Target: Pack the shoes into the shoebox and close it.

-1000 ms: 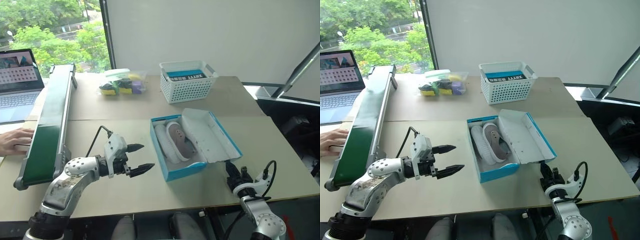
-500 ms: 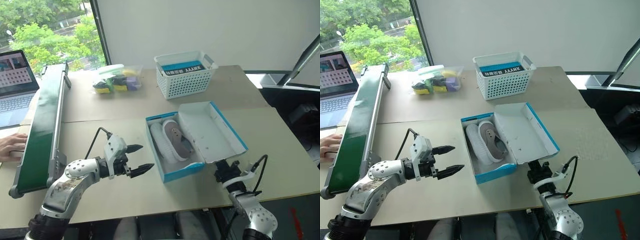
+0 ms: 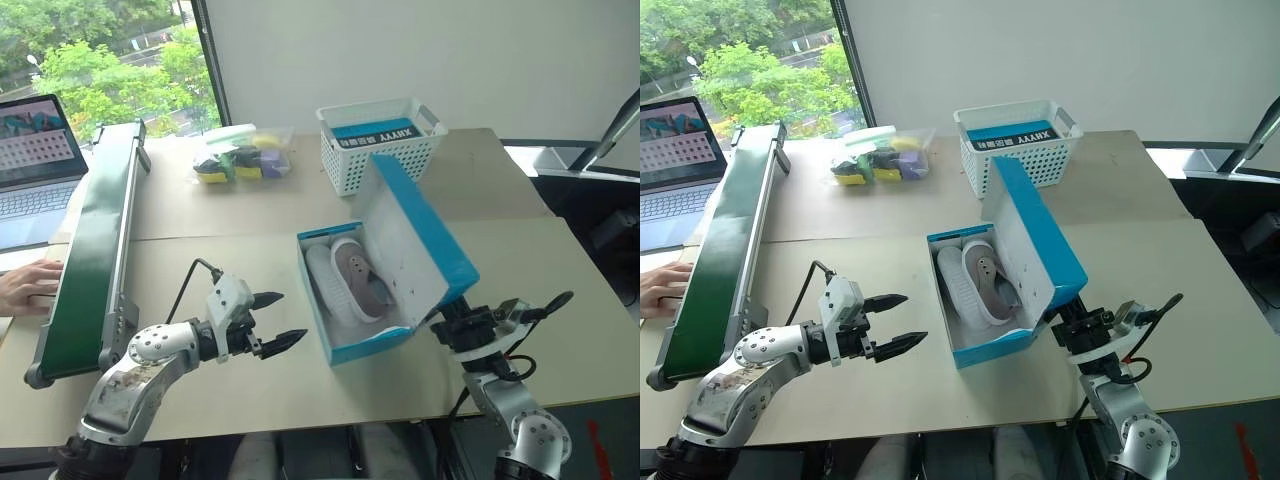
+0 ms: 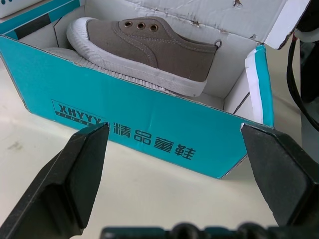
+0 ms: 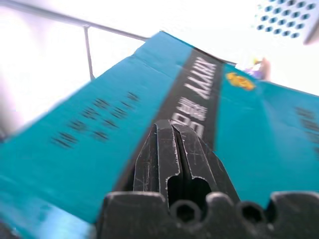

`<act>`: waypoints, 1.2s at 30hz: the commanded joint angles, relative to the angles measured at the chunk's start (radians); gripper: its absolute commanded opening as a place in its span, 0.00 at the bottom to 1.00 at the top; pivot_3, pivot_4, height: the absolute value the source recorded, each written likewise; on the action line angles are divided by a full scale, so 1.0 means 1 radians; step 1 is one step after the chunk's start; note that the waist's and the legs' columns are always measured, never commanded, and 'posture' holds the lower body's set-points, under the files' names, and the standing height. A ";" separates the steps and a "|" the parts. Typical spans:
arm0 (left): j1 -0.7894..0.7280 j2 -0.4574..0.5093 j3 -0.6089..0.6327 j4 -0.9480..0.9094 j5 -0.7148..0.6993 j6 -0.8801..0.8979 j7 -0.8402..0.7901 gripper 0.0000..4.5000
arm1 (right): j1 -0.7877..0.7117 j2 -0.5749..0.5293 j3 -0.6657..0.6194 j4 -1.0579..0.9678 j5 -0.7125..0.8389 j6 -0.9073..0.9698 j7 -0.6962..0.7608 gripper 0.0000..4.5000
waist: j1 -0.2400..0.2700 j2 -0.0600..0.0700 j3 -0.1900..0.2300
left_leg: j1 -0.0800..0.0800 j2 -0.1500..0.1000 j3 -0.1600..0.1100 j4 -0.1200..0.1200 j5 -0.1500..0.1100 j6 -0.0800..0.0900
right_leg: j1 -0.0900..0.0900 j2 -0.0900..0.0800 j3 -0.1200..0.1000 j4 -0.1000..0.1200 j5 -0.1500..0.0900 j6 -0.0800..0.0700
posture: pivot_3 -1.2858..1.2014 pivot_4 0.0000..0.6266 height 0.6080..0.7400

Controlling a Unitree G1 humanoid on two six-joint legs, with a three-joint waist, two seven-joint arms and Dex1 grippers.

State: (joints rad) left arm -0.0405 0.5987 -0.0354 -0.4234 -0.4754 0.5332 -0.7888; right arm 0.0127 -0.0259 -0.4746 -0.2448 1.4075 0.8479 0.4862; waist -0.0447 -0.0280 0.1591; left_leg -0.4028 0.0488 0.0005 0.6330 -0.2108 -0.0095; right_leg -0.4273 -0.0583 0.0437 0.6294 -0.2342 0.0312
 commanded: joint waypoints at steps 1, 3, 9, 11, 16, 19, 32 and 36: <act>0.005 0.008 0.024 -0.053 -0.017 0.002 0.006 1.00 | -0.050 -0.090 0.161 -0.131 -0.057 0.059 0.022 0.01 | 0.000 0.002 0.001 | 0.000 0.000 0.000 0.000 0.000 0.000 | 0.000 0.000 0.000 0.000 0.000 0.000 | 0.52 0.24 0.98; 0.010 0.010 0.027 -0.056 -0.016 0.004 0.008 1.00 | -0.083 -0.152 0.238 -0.159 -0.129 0.060 0.028 0.01 | -0.003 0.002 0.002 | 0.000 0.000 0.000 0.001 0.000 0.000 | 0.000 0.000 0.001 0.000 0.000 0.000 | 0.52 0.24 0.98; 0.032 0.012 0.042 -0.080 -0.018 0.015 0.021 1.00 | -0.319 -0.277 0.398 -0.192 -0.283 0.058 -0.008 0.01 | 0.002 0.002 0.002 | 0.000 0.000 0.000 0.002 0.000 0.000 | 0.001 0.001 0.000 0.000 0.000 0.000 | 0.52 0.24 0.98; 0.040 0.011 0.045 -0.088 -0.019 0.018 0.026 1.00 | -0.393 -0.306 0.465 -0.195 -0.364 0.047 -0.002 0.01 | 0.003 0.002 0.002 | -0.001 -0.001 0.000 0.003 0.000 0.000 | 0.000 0.001 0.001 0.000 0.001 0.001 | 0.52 0.24 0.98; 0.053 0.002 0.048 -0.096 -0.012 0.017 0.048 1.00 | -0.586 -0.259 0.608 -0.046 -0.589 -0.018 -0.039 0.01 | 0.003 0.002 0.002 | -0.001 0.000 -0.001 0.003 0.000 0.000 | 0.000 0.001 0.000 0.000 0.001 0.000 | 0.52 0.24 0.98; 0.061 -0.005 0.047 -0.101 -0.008 0.014 0.063 1.00 | -0.658 -0.230 0.707 0.157 -0.778 -0.064 -0.084 0.01 | 0.002 0.002 0.002 | -0.001 0.000 0.000 0.004 0.000 0.000 | 0.000 0.001 0.000 0.000 0.002 -0.001 | 0.52 0.24 0.98; 0.177 -0.045 0.092 -0.211 -0.011 0.021 0.193 1.00 | -0.705 -0.208 0.823 0.338 -1.027 -0.085 0.007 0.01 | 0.029 -0.002 -0.001 | 0.005 -0.001 -0.001 0.007 0.000 0.000 | 0.007 0.000 0.000 0.000 0.004 -0.003 | 0.52 0.24 0.98; 0.186 -0.059 0.117 -0.208 0.005 0.012 0.237 1.00 | -0.785 -0.135 0.638 0.296 -0.959 -0.076 -0.071 0.01 | 0.027 -0.002 0.000 | 0.002 -0.001 -0.001 0.007 0.000 0.000 | 0.004 0.000 0.000 0.001 0.006 -0.006 | 0.52 0.24 0.98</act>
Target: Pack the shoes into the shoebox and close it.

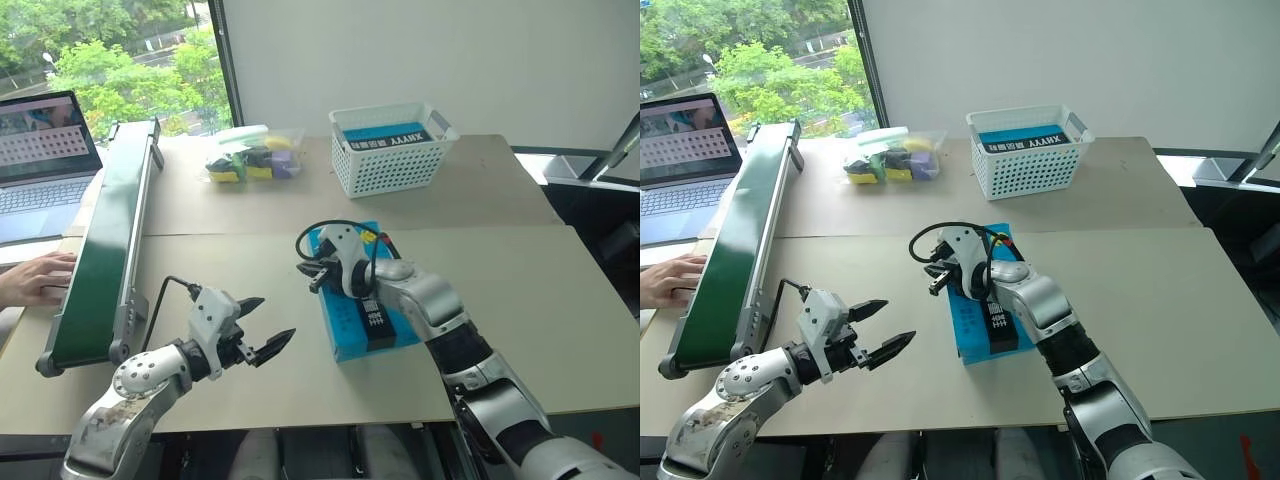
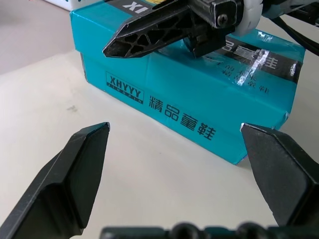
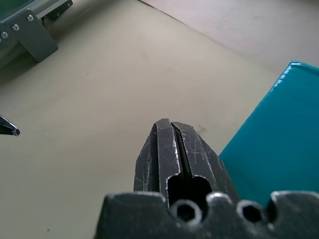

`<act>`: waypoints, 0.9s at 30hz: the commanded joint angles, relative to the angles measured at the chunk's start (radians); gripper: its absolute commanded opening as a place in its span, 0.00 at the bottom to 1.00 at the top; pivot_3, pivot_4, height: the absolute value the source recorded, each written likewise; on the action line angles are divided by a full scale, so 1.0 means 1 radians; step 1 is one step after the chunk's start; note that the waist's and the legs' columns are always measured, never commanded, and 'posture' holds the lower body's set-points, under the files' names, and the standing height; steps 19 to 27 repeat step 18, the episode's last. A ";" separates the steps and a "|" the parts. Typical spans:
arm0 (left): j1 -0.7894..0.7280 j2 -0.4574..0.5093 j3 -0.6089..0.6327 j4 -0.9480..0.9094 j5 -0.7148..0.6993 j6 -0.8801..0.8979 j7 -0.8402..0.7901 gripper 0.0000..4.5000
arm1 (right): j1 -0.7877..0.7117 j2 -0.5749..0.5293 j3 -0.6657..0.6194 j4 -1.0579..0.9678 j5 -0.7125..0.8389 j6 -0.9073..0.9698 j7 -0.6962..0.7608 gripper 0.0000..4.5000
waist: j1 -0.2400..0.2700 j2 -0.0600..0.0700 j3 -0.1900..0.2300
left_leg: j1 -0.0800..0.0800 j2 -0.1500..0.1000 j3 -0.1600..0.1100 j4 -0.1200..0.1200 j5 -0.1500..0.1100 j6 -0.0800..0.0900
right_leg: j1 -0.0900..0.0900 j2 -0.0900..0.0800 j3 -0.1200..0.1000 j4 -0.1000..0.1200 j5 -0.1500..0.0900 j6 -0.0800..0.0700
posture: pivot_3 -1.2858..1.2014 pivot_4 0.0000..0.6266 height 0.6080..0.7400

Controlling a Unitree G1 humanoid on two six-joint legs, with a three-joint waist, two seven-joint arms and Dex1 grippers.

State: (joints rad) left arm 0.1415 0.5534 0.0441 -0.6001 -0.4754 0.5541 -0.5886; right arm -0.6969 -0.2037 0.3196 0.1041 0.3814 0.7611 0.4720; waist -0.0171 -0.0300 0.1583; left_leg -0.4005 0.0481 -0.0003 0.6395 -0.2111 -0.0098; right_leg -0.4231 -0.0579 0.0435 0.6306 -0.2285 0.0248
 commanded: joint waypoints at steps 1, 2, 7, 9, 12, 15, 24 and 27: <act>0.000 -0.022 0.053 -0.025 0.008 -0.014 0.056 1.00 | -0.093 0.056 -0.219 -0.062 0.091 0.013 -0.081 0.01 | -0.004 0.000 0.001 | -0.002 0.000 0.000 0.000 0.000 0.000 | -0.002 0.000 0.000 0.000 0.000 0.000 | 0.52 0.24 0.98; -0.003 -0.028 0.063 -0.023 0.008 -0.016 0.069 1.00 | -0.102 0.062 -0.257 -0.069 0.104 0.017 -0.095 0.01 | -0.005 0.000 0.001 | -0.004 0.000 0.000 0.000 0.000 0.000 | -0.004 0.000 0.000 0.001 0.000 0.000 | 0.52 0.24 0.98; -0.041 -0.103 0.159 0.008 0.028 -0.032 0.204 1.00 | -0.122 -0.023 -0.527 -0.106 0.275 0.115 -0.096 0.01 | 0.009 0.000 0.001 | -0.005 0.000 -0.001 0.000 0.000 0.000 | -0.003 0.000 -0.002 -0.001 0.000 0.000 | 0.52 0.24 0.98; -0.043 -0.119 0.173 0.015 0.042 -0.040 0.230 1.00 | -0.086 -0.099 -0.546 -0.132 0.279 0.122 -0.054 0.01 | 0.008 0.000 0.001 | -0.005 -0.001 -0.001 0.001 0.000 0.000 | -0.002 -0.001 -0.002 -0.001 0.000 0.001 | 0.52 0.24 0.98; -0.044 -0.139 0.187 0.022 0.049 -0.045 0.254 1.00 | -0.002 -0.221 -0.515 -0.158 0.228 0.092 0.014 0.01 | 0.006 0.000 0.001 | -0.005 -0.001 -0.001 0.001 -0.001 0.000 | -0.002 -0.001 -0.001 -0.002 0.000 0.001 | 0.52 0.24 0.98; -0.048 -0.155 0.197 0.029 0.044 -0.047 0.264 1.00 | 0.055 -0.284 -0.473 -0.143 0.161 0.053 0.032 0.01 | -0.008 0.000 0.001 | -0.004 -0.001 0.000 0.001 -0.001 0.000 | -0.002 -0.001 0.000 -0.001 0.000 0.001 | 0.52 0.24 0.98; -0.055 -0.156 0.183 0.033 0.055 -0.049 0.263 1.00 | 0.080 -0.281 -0.490 -0.112 0.139 0.030 0.010 0.01 | -0.022 0.000 0.001 | -0.003 -0.001 0.000 0.001 -0.001 0.000 | -0.002 0.001 0.001 0.000 0.000 0.000 | 0.52 0.24 0.98; -0.055 -0.156 0.183 0.033 0.055 -0.049 0.263 1.00 | 0.080 -0.281 -0.490 -0.112 0.139 0.030 0.010 0.01 | -0.022 0.000 0.001 | -0.003 -0.001 0.000 0.001 -0.001 0.000 | -0.002 0.001 0.001 0.000 0.000 0.000 | 0.52 0.24 0.98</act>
